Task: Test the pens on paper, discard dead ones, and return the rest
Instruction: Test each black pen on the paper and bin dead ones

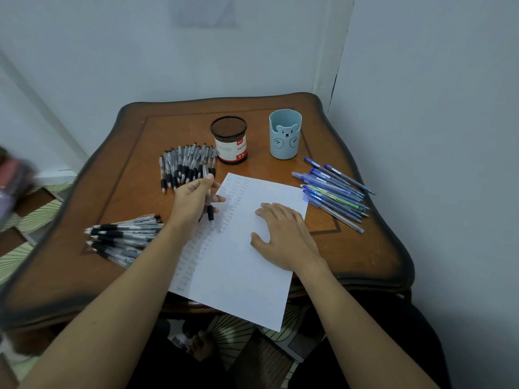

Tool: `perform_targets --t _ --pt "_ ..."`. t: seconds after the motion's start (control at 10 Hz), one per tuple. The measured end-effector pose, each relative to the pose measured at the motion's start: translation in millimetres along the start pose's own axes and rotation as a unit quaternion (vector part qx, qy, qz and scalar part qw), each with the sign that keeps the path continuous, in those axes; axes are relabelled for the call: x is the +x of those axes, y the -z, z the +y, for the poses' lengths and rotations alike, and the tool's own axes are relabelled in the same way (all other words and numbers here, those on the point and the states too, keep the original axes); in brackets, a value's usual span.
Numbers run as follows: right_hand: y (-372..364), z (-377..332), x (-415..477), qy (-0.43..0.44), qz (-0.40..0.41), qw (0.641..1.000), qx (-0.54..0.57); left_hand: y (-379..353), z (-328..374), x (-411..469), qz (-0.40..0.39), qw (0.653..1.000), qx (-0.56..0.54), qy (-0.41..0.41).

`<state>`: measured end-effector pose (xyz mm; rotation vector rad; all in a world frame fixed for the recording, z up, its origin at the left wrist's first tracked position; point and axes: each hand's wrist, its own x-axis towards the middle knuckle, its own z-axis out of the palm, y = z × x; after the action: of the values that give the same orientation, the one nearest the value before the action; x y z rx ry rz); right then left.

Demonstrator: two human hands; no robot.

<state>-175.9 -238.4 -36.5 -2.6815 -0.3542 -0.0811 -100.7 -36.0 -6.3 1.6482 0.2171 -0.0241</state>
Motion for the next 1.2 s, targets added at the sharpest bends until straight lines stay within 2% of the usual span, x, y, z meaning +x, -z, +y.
perform_targets --t 0.1,0.2,0.3,0.4,0.5,0.7,0.9,1.1,1.2 --pt "1 0 0 0.0 0.001 1.0 0.001 9 9 4 -0.001 1.0 -0.014 -0.008" --pt "0 1 1 -0.002 0.0 1.0 0.002 19 19 16 0.062 0.998 0.008 -0.023" --pt "0 1 1 -0.002 0.001 1.0 0.0 23 27 32 0.17 0.979 0.113 -0.002" --pt "-1 1 0 -0.003 0.002 1.0 0.004 32 27 47 0.237 0.954 0.176 0.06" --pt "-1 1 0 -0.003 0.002 1.0 0.005 43 23 56 0.249 0.944 0.203 0.071" --pt "-1 1 1 -0.004 -0.001 1.0 0.011 46 18 53 0.268 0.928 0.258 0.025" --pt "-1 2 0 -0.005 0.0 1.0 0.008 43 16 43 0.229 0.927 0.295 -0.031" --pt "-1 1 0 -0.006 -0.002 1.0 0.008 54 16 38 0.209 0.943 0.259 -0.022" --pt "-1 0 0 -0.006 0.0 1.0 0.004 57 16 30 0.213 0.945 0.245 -0.047"
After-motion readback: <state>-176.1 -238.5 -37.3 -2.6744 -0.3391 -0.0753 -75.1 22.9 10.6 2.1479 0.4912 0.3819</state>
